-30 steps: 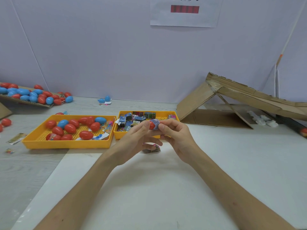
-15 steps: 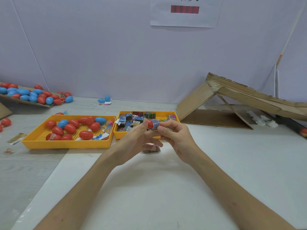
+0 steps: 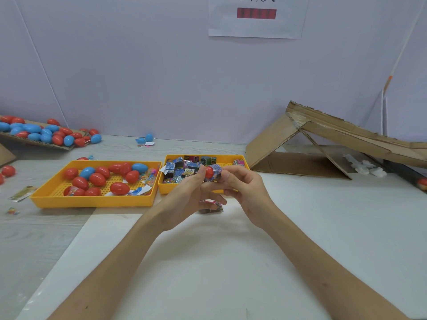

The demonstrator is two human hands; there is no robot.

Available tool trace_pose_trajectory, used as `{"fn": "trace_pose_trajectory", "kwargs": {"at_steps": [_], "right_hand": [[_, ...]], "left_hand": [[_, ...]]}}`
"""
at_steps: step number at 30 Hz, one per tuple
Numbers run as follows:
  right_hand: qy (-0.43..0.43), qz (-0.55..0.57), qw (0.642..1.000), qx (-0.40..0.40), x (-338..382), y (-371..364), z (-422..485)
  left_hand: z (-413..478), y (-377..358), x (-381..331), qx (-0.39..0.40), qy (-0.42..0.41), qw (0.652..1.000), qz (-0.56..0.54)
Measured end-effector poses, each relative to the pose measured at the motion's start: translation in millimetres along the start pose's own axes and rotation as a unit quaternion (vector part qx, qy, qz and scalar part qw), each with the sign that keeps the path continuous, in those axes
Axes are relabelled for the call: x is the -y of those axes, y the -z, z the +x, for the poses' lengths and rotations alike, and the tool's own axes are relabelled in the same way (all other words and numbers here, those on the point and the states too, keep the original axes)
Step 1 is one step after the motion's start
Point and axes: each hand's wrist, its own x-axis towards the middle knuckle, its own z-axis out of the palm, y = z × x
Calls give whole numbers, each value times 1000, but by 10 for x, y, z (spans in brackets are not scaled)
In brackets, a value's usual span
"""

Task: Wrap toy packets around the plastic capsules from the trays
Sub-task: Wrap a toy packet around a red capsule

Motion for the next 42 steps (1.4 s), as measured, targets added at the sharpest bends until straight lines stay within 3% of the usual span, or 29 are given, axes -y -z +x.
{"fn": "trace_pose_trajectory", "kwargs": {"at_steps": [42], "right_hand": [[0, -17, 1000, -12, -8, -12, -11]], "left_hand": [[53, 14, 17, -40, 3, 999, -27]]}}
